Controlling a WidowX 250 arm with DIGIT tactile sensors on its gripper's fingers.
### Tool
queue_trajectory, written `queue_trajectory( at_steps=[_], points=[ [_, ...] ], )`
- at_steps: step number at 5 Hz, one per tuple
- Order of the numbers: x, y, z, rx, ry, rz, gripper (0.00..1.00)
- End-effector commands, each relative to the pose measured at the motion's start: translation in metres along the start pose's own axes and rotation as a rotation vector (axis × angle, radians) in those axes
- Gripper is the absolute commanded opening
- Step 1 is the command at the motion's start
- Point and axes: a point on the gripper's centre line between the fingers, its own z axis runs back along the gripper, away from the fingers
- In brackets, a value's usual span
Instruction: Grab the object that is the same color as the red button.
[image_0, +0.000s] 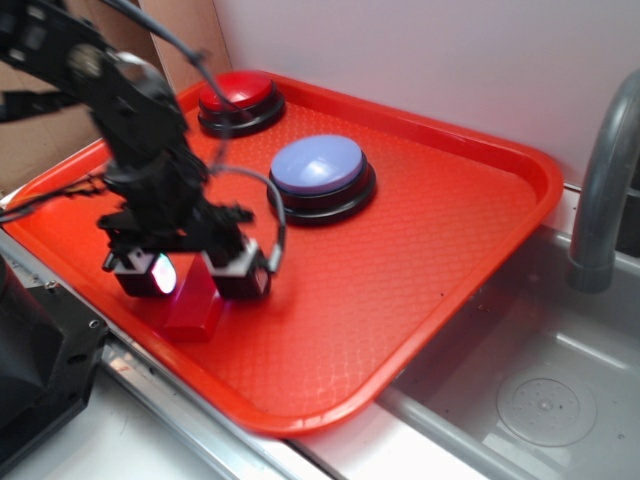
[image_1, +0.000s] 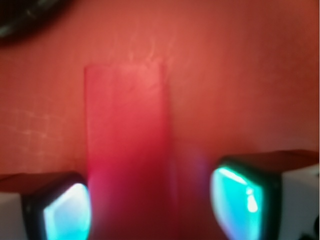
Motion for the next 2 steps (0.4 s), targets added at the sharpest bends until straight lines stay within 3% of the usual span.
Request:
queue_trajectory(
  at_steps=[1,2],
  points=[
    [-0.006,-0.029,-0.019,0.04,0.046,-0.092,0.76],
    [-0.007,-0.027,-0.004,0.043,0.065,-0.106,0.0]
  ],
)
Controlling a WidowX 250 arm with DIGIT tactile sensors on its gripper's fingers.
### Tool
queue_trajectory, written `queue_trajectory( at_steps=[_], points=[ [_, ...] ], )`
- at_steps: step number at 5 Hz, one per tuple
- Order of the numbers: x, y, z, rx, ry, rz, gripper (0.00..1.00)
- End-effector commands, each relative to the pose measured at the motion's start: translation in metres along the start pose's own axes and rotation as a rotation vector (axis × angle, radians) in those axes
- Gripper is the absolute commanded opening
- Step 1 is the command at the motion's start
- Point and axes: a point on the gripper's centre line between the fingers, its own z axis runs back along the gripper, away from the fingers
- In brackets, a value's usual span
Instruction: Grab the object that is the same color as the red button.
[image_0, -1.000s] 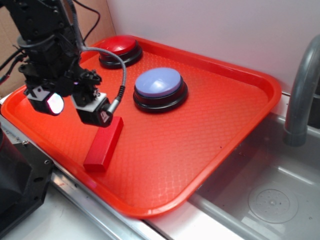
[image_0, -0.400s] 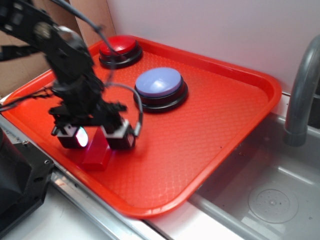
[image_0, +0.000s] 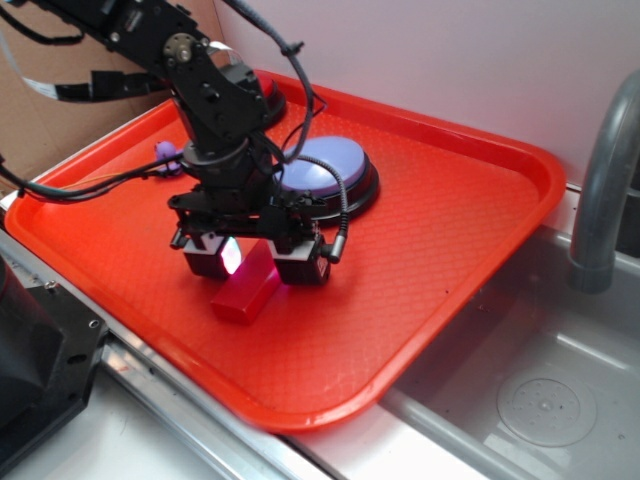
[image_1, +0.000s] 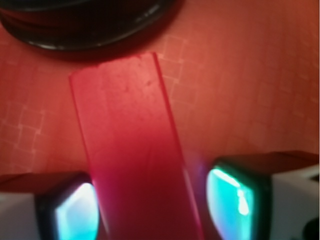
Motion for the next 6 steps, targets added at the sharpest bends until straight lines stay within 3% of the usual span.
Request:
queue_trajectory(
  at_steps=[1,2,3,4,6],
  points=[
    [-0.011,0.001,0.043,0.024,0.008,-0.152,0.0],
    [-0.016,0.004,0.093,0.007,-0.059,-0.292,0.0],
    [-0.013,0.015,0.142,0.017,-0.068,-0.361,0.0],
    [0.002,0.024,0.155,0.008,-0.055,-0.337,0.0],
    [0.031,0.061,0.162,0.066,-0.037,-0.234,0.0]
  ],
)
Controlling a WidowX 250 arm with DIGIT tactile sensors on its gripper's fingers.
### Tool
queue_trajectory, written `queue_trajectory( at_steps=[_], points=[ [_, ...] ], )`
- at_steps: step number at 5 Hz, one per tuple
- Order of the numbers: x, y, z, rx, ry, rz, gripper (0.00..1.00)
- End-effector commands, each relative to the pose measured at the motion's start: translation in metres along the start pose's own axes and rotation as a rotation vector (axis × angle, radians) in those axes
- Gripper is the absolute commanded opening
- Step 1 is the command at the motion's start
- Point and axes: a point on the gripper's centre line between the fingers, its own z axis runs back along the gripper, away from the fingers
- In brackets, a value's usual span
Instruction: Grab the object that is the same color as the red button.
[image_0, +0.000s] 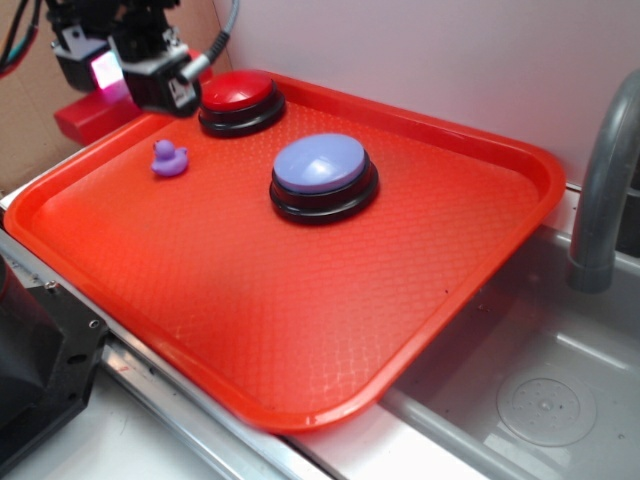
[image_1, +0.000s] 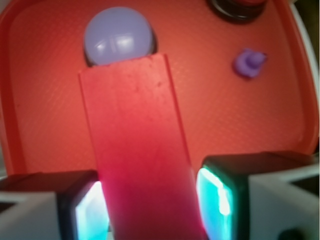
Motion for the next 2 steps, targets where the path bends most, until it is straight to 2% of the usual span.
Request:
queue_trajectory(
  at_steps=[1,2],
  points=[
    [0.0118,0.0306,0.0028,-0.001,-0.036,0.056,0.0],
    [0.0124,0.0252,-0.0039,0.03,-0.037,0.043,0.0]
  ],
)
